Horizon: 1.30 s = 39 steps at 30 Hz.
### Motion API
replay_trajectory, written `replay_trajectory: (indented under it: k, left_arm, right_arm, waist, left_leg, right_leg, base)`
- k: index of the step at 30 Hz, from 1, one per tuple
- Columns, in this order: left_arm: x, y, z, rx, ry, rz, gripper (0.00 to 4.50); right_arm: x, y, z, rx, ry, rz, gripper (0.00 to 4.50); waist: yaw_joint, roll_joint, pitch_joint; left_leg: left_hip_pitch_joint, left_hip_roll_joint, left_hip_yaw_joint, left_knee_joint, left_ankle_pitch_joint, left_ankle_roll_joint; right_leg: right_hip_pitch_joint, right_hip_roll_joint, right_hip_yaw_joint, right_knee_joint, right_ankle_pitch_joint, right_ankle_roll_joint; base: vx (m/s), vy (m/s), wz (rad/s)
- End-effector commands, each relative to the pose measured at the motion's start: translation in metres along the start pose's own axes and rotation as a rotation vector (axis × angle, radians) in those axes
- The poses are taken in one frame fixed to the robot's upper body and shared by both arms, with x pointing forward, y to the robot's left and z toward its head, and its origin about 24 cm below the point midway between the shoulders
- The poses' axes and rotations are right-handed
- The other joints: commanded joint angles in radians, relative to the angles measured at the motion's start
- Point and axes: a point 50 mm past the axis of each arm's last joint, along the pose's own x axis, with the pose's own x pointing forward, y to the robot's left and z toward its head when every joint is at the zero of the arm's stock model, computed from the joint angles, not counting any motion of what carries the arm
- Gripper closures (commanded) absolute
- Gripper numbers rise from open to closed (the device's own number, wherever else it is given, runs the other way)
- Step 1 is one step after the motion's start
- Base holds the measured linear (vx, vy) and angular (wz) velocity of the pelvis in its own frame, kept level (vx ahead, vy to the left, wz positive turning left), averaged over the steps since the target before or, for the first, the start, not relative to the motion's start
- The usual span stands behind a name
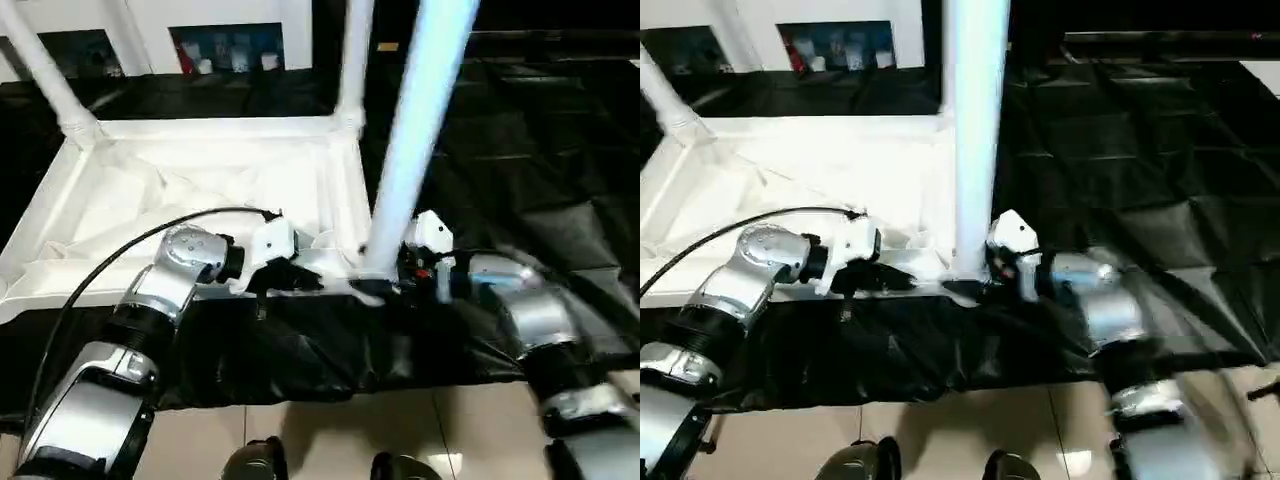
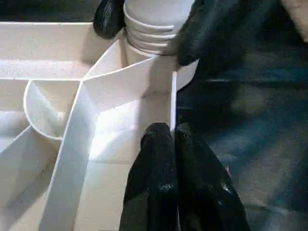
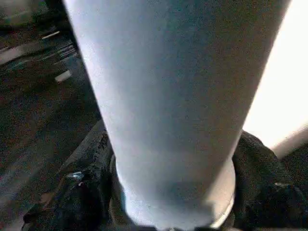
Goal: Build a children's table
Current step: Rotate leg to tighten
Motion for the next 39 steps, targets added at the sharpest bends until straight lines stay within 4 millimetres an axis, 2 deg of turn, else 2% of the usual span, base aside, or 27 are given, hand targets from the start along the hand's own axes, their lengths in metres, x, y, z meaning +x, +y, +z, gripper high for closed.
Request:
replay_trajectory:
  k: [1,2,5,6,9,11,13,15,16,17,18,19,21,22,26,28,29,30,32,34,35,37,39]
  left_arm:
    - [0.019,0.000,0.000,-0.041,0.018,0.086,4.50]
    - [0.028,0.001,0.004,-0.056,-0.002,0.124,4.50]
    - [0.048,-0.002,0.015,-0.076,-0.044,0.173,4.50]
    - [0.048,-0.002,0.015,-0.076,-0.044,0.173,4.50]
    - [0.065,-0.007,0.028,-0.083,-0.078,0.199,4.50]
    - [0.072,-0.009,0.033,-0.082,-0.090,0.217,4.50]
    - [0.075,-0.011,0.036,-0.075,-0.096,0.225,4.50]
    - [0.076,-0.013,0.036,-0.063,-0.097,0.221,4.50]
    - [0.076,-0.013,0.035,-0.053,-0.094,0.214,4.50]
    - [0.073,-0.014,0.032,-0.040,-0.090,0.202,4.50]
    - [0.073,-0.014,0.032,-0.040,-0.090,0.202,4.50]
    - [0.069,-0.013,0.030,-0.036,-0.084,0.202,4.50]
    - [0.057,-0.011,0.020,-0.022,-0.064,0.184,4.50]
    - [0.057,-0.011,0.020,-0.022,-0.064,0.184,4.50]
    - [0.043,-0.012,0.011,-0.015,-0.060,0.138,4.50]
    - [0.032,-0.013,0.007,-0.023,-0.058,0.099,4.50]
    - [0.027,-0.013,0.005,-0.017,-0.051,0.079,4.50]
    - [0.025,-0.013,0.004,-0.017,-0.048,0.069,4.50]
    - [0.022,-0.013,0.003,-0.019,-0.045,0.058,4.50]
    - [0.017,-0.012,0.002,-0.010,-0.035,0.038,4.50]
    - [0.013,-0.011,0.002,-0.009,-0.030,0.014,4.50]
    - [0.009,-0.012,0.001,-0.009,-0.027,-0.013,4.50]
    - [0.006,-0.013,0.000,-0.001,-0.015,-0.044,4.50]
  right_arm:
    - [0.018,0.015,-0.013,0.060,0.027,-0.024,1.74]
    - [0.023,0.014,-0.016,0.103,0.018,-0.121,1.74]
    - [0.033,0.017,-0.022,0.172,0.014,-0.277,1.74]
    - [0.033,0.017,-0.022,0.172,0.014,-0.277,1.74]
    - [0.045,0.020,-0.025,0.226,0.011,-0.432,1.74]
    - [0.052,0.023,-0.024,0.251,0.000,-0.512,1.74]
    - [0.059,0.027,-0.019,0.245,-0.024,-0.522,1.74]
    - [0.062,0.028,-0.014,0.216,-0.040,-0.517,1.18]
    - [0.061,0.027,-0.012,0.217,-0.049,-0.509,1.18]
    - [0.061,0.025,-0.011,0.231,-0.058,-0.504,1.01]
    - [0.061,0.025,-0.011,0.231,-0.058,-0.504,1.01]
    - [0.059,0.024,-0.010,0.213,-0.055,-0.497,0.86]
    - [0.052,0.020,-0.009,0.157,-0.054,-0.432,0.71]
    - [0.052,0.020,-0.009,0.157,-0.054,-0.432,0.59]
    - [0.042,0.016,-0.010,0.095,-0.036,-0.321,0.59]
    - [0.033,0.013,-0.009,0.057,-0.015,-0.214,0.59]
    - [0.027,0.011,-0.009,0.035,0.003,-0.155,0.59]
    - [0.024,0.010,-0.009,0.023,0.011,-0.131,0.59]
    - [0.021,0.008,-0.009,0.009,0.021,-0.103,0.59]
    - [0.014,0.010,-0.009,-0.008,0.044,0.011,0.59]
    - [0.009,0.014,-0.010,-0.021,0.071,0.118,0.59]
    - [0.005,0.019,-0.011,-0.028,0.098,0.217,0.59]
    - [0.002,0.022,-0.010,-0.023,0.111,0.291,0.59]
  waist:
    - [-0.003,-0.003,-0.053]
    - [-0.003,-0.002,-0.050]
    - [-0.007,0.000,-0.050]
    - [-0.008,-0.001,-0.051]
    - [-0.010,-0.002,-0.053]
    - [-0.009,-0.001,-0.054]
    - [-0.010,-0.002,-0.054]
    - [-0.011,-0.002,-0.056]
    - [-0.010,0.000,-0.058]
    - [-0.010,-0.005,-0.057]
    - [-0.011,-0.003,-0.058]
    - [-0.013,-0.008,-0.057]
    - [-0.014,-0.011,-0.059]
    - [-0.014,-0.011,-0.059]
    - [-0.021,-0.013,-0.063]
    - [-0.022,-0.016,-0.063]
    - [-0.023,-0.013,-0.065]
    - [-0.022,-0.012,-0.068]
    - [-0.021,-0.011,-0.072]
    - [-0.018,-0.010,-0.070]
    - [-0.015,-0.007,-0.069]
    - [-0.012,0.000,-0.068]
    - [-0.011,-0.005,-0.068]
  left_leg:
    - [0.037,0.090,-0.052,-0.080,-0.330,0.003]
    - [0.038,0.090,-0.053,-0.081,-0.349,-0.008]
    - [0.041,0.091,-0.060,-0.088,-0.387,-0.037]
    - [0.042,0.091,-0.061,-0.089,-0.393,-0.040]
    - [0.045,0.089,-0.058,-0.091,-0.391,-0.042]
    - [0.045,0.087,-0.058,-0.092,-0.386,-0.039]
    - [0.045,0.086,-0.056,-0.091,-0.374,-0.031]
    - [0.043,0.086,-0.057,-0.092,-0.364,-0.024]
    - [0.043,0.085,-0.055,-0.092,-0.350,-0.016]
    - [0.039,0.086,-0.055,-0.092,-0.332,-0.005]
    - [0.039,0.086,-0.054,-0.092,-0.327,-0.001]
    - [0.036,0.084,-0.053,-0.092,-0.322,0.005]
    - [0.033,0.084,-0.052,-0.089,-0.307,0.019]
    - [0.033,0.084,-0.052,-0.089,-0.307,0.019]
    - [0.025,0.081,-0.050,-0.080,-0.231,0.062]
    - [0.022,0.079,-0.050,-0.077,-0.218,0.075]
    - [0.020,0.082,-0.048,-0.073,-0.179,0.099]
    - [0.023,0.082,-0.047,-0.070,-0.165,0.106]
    - [0.024,0.082,-0.041,-0.061,-0.108,0.141]
    - [0.023,0.081,-0.040,-0.058,-0.103,0.159]
    - [0.024,0.081,-0.041,-0.058,-0.112,0.163]
    - [0.024,0.084,-0.042,-0.059,-0.132,0.158]
    - [0.028,0.086,-0.043,-0.062,-0.157,0.147]
  right_leg:
    - [0.027,-0.092,0.060,-0.082,-0.320,-0.265]
    - [0.025,-0.093,0.063,-0.088,-0.367,-0.246]
    - [0.020,-0.093,0.063,-0.094,-0.422,-0.215]
    - [0.019,-0.092,0.063,-0.095,-0.422,-0.210]
    - [0.017,-0.088,0.064,-0.097,-0.389,-0.205]
    - [0.019,-0.090,0.064,-0.099,-0.391,-0.199]
    - [0.019,-0.088,0.065,-0.100,-0.378,-0.190]
    - [0.021,-0.087,0.064,-0.099,-0.361,-0.186]
    - [0.023,-0.085,0.063,-0.097,-0.333,-0.186]
    - [0.025,-0.084,0.063,-0.094,-0.306,-0.190]
    - [0.025,-0.085,0.063,-0.093,-0.299,-0.192]
    - [0.026,-0.083,0.062,-0.093,-0.297,-0.191]
    - [0.029,-0.087,0.062,-0.093,-0.300,-0.190]
    - [0.029,-0.087,0.062,-0.093,-0.300,-0.190]
    - [0.038,-0.085,0.059,-0.082,-0.225,-0.214]
    - [0.043,-0.085,0.056,-0.079,-0.213,-0.223]
    - [0.043,-0.083,0.055,-0.071,-0.160,-0.239]
    - [0.044,-0.081,0.053,-0.068,-0.137,-0.248]
    - [0.042,-0.075,0.051,-0.054,-0.025,-0.285]
    - [0.043,-0.075,0.049,-0.052,-0.008,-0.298]
    - [0.045,-0.075,0.047,-0.054,-0.021,-0.298]
    - [0.045,-0.077,0.048,-0.056,-0.047,-0.302]
    - [0.043,-0.075,0.048,-0.058,-0.075,-0.301]
  base:
    - [0.000,0.000,0.00]
    - [0.000,0.000,0.00]
    - [0.000,0.000,0.00]
    - [0.000,0.000,0.00]
    - [0.000,0.000,0.00]
    - [0.000,0.000,0.00]
    - [0.000,0.000,0.00]
    - [0.000,0.000,0.00]
    - [0.000,0.000,0.00]
    - [0.000,0.000,0.00]
    - [0.000,0.000,0.00]
    - [0.000,0.000,0.00]
    - [0.000,0.000,0.00]
    - [0.000,0.000,0.00]
    - [0.000,0.000,0.00]
    - [0.000,0.000,0.00]
    - [0.000,0.000,0.00]
    - [0.000,0.000,0.00]
    - [0.000,0.000,0.00]
    - [0.000,0.000,0.00]
    - [0.000,0.000,0.00]
    - [0.000,0.000,0.00]
    - [0.000,0.000,0.00]
